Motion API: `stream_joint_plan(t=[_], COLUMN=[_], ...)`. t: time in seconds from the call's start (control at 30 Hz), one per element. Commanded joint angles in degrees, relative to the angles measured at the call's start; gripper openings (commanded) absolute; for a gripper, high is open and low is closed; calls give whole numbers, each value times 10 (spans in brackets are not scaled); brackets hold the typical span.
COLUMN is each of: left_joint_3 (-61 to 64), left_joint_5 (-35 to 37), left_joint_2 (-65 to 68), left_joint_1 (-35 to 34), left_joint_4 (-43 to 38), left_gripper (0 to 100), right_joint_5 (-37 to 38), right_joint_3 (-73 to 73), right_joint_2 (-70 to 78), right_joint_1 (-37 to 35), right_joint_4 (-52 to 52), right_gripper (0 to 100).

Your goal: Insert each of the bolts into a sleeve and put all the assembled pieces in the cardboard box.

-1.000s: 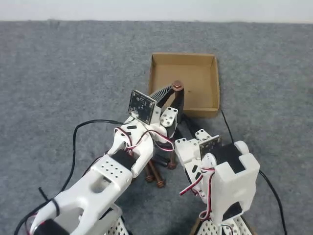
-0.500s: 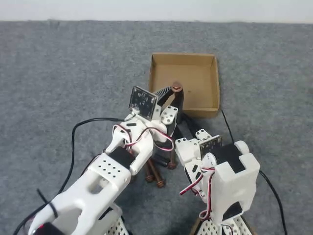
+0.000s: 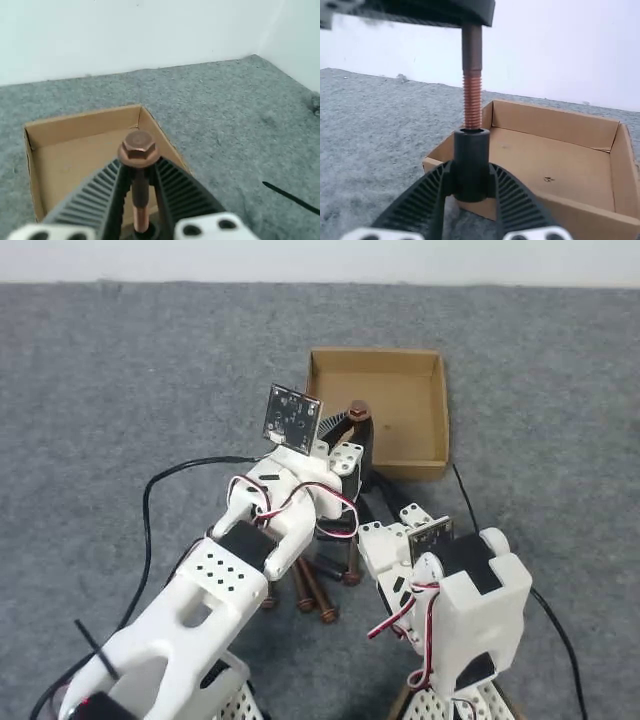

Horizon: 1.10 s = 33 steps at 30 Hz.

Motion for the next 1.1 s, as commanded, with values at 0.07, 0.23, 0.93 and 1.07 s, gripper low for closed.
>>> stream_joint_plan(t=[0.07,0.23,0.93,1.07], left_joint_3=[-27,-29,32,34], left_joint_5=[18,19,19,18], left_joint_2=[-14,-13,-12,16], left_joint_1=[1,2,-2,-2], left_joint_4=[-22,-21,-1,-2], left_gripper=[12,12,12,12], right_joint_5=[16,67,68,68], right_joint_3=[13,13,14,14], right_joint_2=[-20,-19,-23,-23], right_joint_1=[11,10,29,29], right_joint_4=[-9,-9,-14,-15], right_gripper=[6,6,6,6])
